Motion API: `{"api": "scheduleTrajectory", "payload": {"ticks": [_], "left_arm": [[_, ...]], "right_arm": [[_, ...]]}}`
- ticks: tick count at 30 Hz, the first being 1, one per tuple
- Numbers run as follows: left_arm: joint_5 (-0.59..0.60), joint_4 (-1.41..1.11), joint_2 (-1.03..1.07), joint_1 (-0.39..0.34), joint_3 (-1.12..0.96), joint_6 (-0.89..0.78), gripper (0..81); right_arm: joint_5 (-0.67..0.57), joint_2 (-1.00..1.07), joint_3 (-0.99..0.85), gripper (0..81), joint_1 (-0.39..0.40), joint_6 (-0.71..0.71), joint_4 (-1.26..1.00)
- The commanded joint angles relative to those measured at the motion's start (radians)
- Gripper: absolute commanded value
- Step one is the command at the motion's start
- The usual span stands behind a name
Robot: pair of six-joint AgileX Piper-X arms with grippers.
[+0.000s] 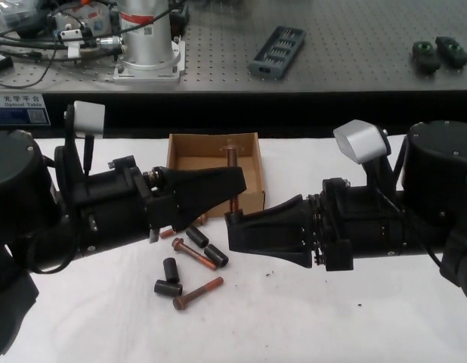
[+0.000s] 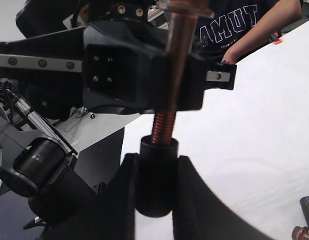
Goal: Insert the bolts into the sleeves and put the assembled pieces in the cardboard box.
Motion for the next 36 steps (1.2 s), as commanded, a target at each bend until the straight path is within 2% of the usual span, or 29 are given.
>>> {"api": "scheduleTrajectory", "payload": {"ticks": [1, 7, 13, 24, 27, 29, 31, 34, 36], "left_arm": [[0.081, 0.000, 0.001, -0.003, -0.008, -0.010, 0.6], [0.039, 0.000, 0.001, -0.003, -0.008, -0.010, 0.6], [-0.024, 0.000, 0.001, -0.003, -0.008, -0.010, 0.6], [-0.046, 0.000, 0.001, -0.003, -0.006, -0.010, 0.6], [-0.046, 0.000, 0.001, -0.003, -0.006, 0.035, 0.5], [-0.046, 0.000, 0.001, -0.003, -0.006, 0.088, 7.8], [-0.046, 0.000, 0.001, -0.003, -0.006, 0.133, 20.6], [-0.065, 0.000, 0.001, 0.009, -0.006, 0.148, 47.0], [-0.093, 0.000, 0.001, 0.022, -0.006, 0.149, 53.8]], "right_arm": [[0.024, -0.014, -0.005, 0.4, -0.006, 0.019, -0.051], [0.042, -0.014, -0.005, 0.4, -0.010, 0.076, -0.164], [0.134, -0.014, -0.005, 0.4, -0.010, 0.107, -0.221], [0.138, -0.014, -0.005, 0.4, -0.010, 0.107, -0.231], [0.138, -0.014, -0.005, 0.4, -0.010, 0.107, -0.231], [0.138, -0.014, -0.005, 0.4, -0.010, 0.107, -0.231], [0.138, -0.014, -0.005, 0.4, -0.010, 0.107, -0.231], [0.134, -0.014, -0.005, 0.4, -0.011, 0.107, -0.228], [0.106, -0.014, -0.005, 0.4, -0.011, 0.113, -0.228]]}}
